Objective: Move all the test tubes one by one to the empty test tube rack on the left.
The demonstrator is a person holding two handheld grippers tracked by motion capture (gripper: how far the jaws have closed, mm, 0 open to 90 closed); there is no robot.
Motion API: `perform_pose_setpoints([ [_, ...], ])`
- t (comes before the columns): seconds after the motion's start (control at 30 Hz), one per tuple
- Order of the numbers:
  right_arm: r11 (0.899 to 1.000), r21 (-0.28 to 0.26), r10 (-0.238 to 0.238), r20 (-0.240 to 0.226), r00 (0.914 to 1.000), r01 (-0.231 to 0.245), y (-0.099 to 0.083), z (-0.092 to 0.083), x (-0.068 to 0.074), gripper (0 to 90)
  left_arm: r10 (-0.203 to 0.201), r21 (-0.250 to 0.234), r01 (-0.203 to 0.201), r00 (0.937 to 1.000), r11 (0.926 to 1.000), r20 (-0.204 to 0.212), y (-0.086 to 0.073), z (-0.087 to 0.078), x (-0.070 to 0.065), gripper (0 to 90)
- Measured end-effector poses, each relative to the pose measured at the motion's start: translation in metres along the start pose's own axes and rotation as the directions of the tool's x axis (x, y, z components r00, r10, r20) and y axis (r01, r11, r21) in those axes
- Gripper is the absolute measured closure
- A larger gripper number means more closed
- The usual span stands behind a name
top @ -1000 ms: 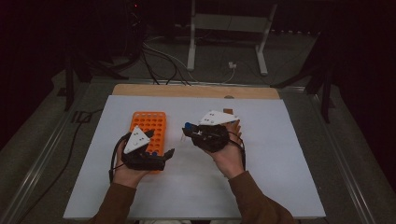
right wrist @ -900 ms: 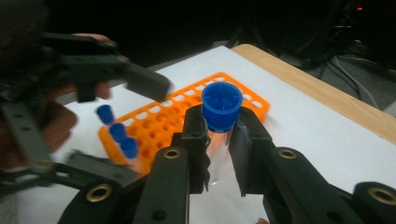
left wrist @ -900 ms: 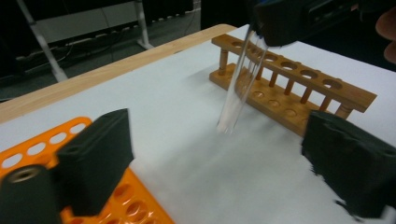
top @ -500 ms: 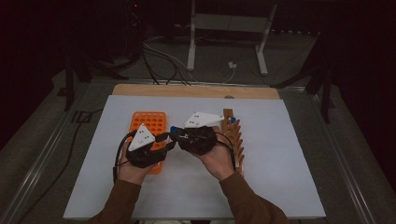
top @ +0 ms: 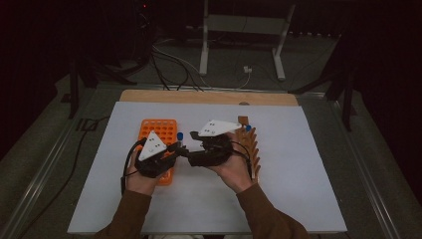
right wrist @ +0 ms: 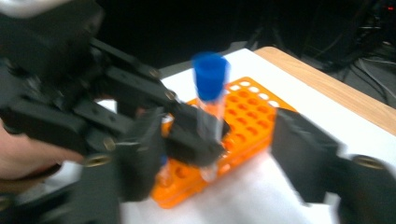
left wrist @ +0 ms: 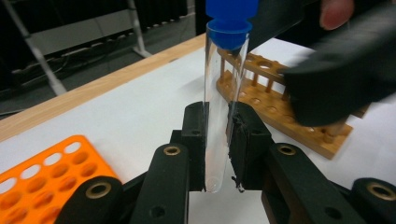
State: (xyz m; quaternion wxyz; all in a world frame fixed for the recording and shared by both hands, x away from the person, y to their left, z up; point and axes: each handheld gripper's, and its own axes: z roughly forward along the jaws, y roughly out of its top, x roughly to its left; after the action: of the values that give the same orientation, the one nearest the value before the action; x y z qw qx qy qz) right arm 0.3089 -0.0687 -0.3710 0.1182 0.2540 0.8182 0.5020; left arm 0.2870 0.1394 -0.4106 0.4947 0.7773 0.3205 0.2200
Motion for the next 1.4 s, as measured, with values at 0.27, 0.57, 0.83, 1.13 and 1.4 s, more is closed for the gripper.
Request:
perform_pose_setpoints([
  [0.27,0.999,-0.003,0.032,0.056,0.9979,-0.032,-0.015,-0.013,-0.016,16.3,-0.034,-0.028,0.033,0.9979,0.9991,-0.055,0.000,-0.016,0.015,77.6],
  [0.57,0.999,-0.009,0.054,0.097,0.9939,-0.053,-0.029,-0.029,-0.030,16.0,-0.072,-0.056,0.064,0.9885,0.9963,-0.133,-0.005,-0.043,0.037,77.5],
  [0.83,0.998,-0.012,0.061,0.118,0.9911,-0.060,-0.035,-0.037,-0.037,16.1,-0.097,-0.047,0.090,0.9822,0.9948,-0.161,-0.029,-0.062,0.051,77.5],
  [1.13,0.998,-0.013,0.064,0.127,0.9899,-0.062,-0.037,-0.039,-0.039,16.3,-0.126,-0.005,0.127,0.9810,0.9919,-0.148,-0.059,-0.063,0.054,77.4],
  [1.4,0.998,-0.014,0.069,0.127,0.9895,-0.068,-0.041,-0.042,-0.040,16.6,-0.148,0.013,0.151,0.9802,0.9884,-0.131,-0.078,-0.063,0.055,77.4],
])
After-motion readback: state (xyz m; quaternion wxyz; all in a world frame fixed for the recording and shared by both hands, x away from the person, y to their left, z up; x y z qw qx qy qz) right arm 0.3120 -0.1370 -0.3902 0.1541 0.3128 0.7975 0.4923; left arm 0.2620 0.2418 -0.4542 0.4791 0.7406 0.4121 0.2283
